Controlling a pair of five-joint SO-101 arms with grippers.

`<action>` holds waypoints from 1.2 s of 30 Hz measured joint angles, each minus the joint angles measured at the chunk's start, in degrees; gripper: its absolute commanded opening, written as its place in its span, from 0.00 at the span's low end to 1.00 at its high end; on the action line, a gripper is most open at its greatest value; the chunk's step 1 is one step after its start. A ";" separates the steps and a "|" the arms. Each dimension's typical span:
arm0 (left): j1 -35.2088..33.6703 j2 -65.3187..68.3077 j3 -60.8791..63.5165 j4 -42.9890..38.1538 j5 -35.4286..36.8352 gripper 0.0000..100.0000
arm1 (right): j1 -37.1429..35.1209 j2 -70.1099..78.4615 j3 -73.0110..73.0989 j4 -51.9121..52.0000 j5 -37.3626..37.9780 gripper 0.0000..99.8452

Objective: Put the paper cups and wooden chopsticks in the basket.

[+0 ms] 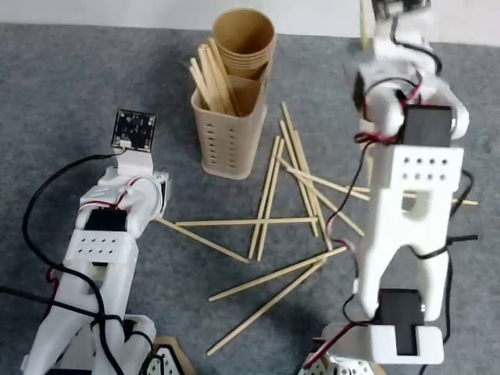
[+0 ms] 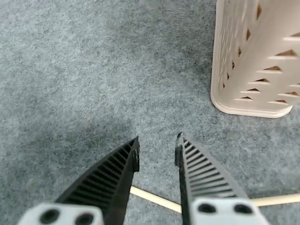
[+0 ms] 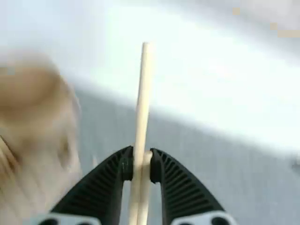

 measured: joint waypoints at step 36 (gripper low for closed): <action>0.00 0.00 0.00 0.00 0.00 0.16 | -17.93 -10.81 34.90 -37.80 -16.26 0.23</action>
